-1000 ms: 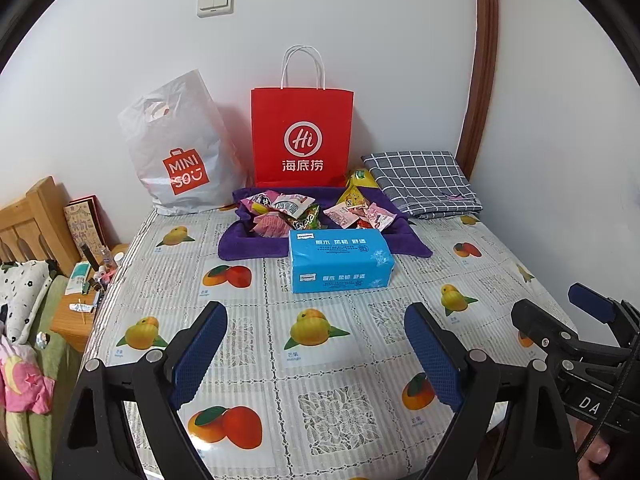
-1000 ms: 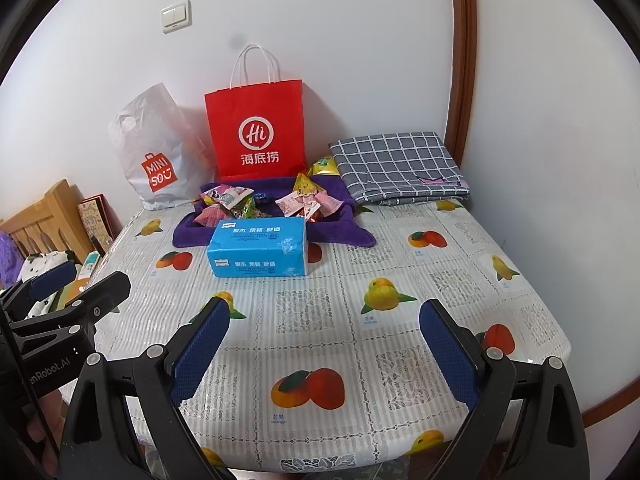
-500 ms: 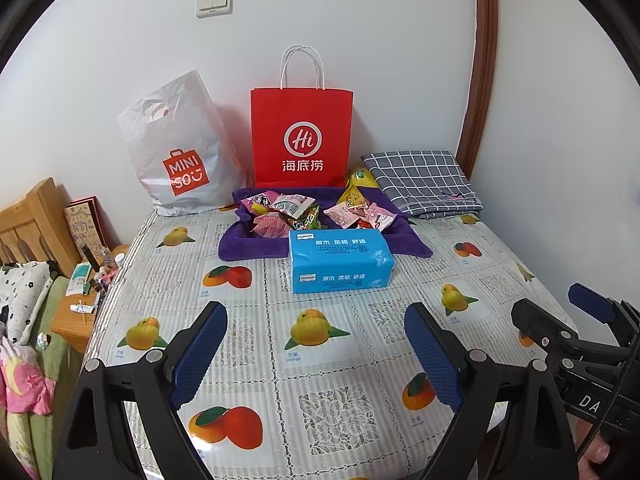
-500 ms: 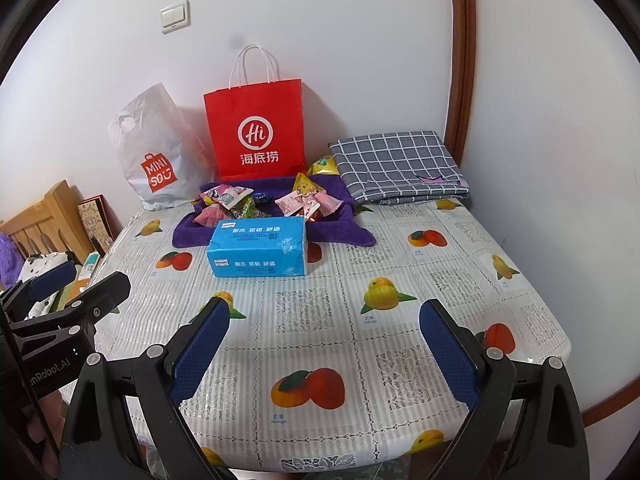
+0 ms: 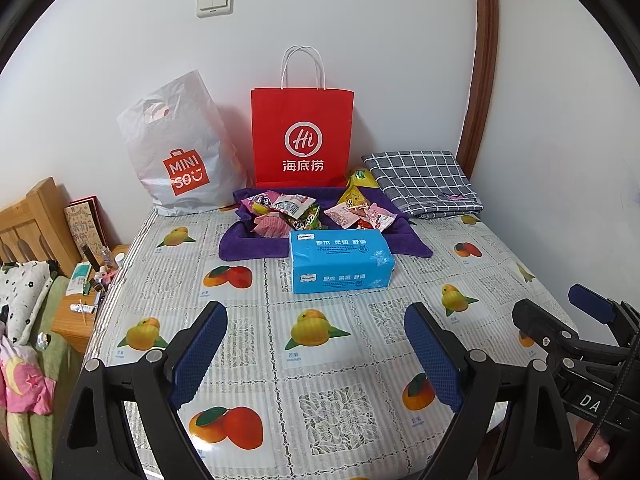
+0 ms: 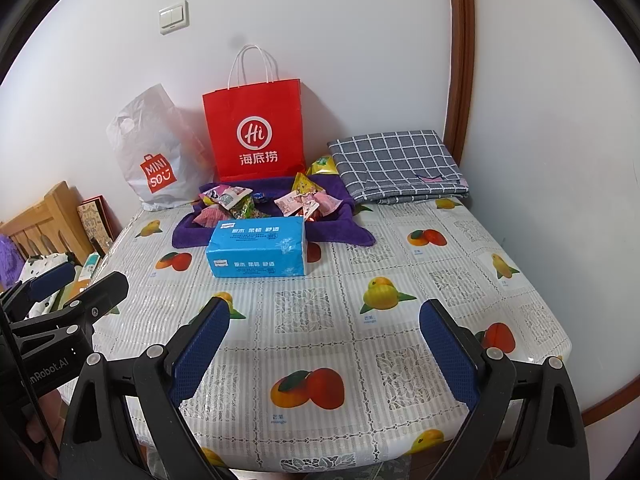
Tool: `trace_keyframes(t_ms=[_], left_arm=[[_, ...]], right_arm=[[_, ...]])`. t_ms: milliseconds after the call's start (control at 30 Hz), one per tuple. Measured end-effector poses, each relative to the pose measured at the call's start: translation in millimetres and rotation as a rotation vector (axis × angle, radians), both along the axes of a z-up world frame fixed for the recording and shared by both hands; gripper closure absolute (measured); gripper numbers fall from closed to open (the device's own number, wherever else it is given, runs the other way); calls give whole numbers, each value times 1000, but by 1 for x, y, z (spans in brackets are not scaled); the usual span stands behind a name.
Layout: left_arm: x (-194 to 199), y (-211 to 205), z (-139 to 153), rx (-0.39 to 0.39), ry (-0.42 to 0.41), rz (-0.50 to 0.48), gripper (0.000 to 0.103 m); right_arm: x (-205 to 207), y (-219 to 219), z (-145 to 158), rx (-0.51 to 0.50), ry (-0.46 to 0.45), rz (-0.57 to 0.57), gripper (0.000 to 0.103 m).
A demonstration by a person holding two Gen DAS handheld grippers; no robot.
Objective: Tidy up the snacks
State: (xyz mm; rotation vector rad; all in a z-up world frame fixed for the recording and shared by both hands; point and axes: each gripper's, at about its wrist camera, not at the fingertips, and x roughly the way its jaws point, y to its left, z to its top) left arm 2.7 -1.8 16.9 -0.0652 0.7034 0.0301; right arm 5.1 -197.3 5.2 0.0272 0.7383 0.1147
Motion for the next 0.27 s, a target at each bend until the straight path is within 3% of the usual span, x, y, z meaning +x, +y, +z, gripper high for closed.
trace_keyframes(t_ms=[267], left_arm=[[-1,0,0,3,-6,-2,13]], right_arm=[[0,0,0,1,1,0,8]])
